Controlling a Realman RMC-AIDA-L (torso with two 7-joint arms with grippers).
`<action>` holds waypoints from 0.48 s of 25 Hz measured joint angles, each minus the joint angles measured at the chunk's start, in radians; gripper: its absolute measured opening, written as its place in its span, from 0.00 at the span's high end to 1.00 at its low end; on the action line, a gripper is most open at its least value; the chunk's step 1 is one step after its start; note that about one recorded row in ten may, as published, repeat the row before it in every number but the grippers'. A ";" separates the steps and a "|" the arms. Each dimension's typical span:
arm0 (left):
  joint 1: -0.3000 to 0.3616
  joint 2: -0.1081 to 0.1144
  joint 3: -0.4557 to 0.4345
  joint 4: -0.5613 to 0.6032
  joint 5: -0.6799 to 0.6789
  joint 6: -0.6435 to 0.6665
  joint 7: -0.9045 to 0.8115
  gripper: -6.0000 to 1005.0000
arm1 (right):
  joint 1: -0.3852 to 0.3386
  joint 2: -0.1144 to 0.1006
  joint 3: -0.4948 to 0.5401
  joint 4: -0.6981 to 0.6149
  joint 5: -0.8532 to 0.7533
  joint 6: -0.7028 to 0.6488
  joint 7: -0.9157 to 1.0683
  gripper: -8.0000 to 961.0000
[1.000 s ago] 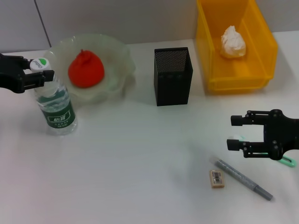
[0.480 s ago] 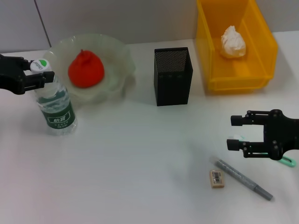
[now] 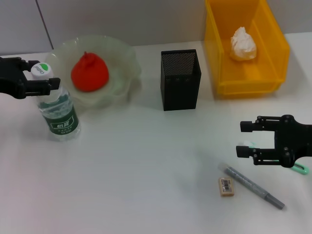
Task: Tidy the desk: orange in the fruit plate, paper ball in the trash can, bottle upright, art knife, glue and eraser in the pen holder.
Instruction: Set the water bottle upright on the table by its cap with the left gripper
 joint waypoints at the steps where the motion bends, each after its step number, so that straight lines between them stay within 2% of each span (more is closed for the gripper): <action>1: 0.000 0.000 -0.002 0.000 0.000 0.000 -0.001 0.44 | 0.000 0.000 0.000 0.000 0.000 0.000 0.000 0.27; 7: 0.000 -0.001 -0.002 0.002 0.000 0.001 -0.003 0.20 | 0.000 0.000 0.001 0.000 0.000 0.000 0.001 0.27; 12: 0.002 0.000 -0.004 0.005 0.000 0.005 -0.002 0.20 | 0.000 0.000 0.002 0.000 0.000 0.000 0.001 0.27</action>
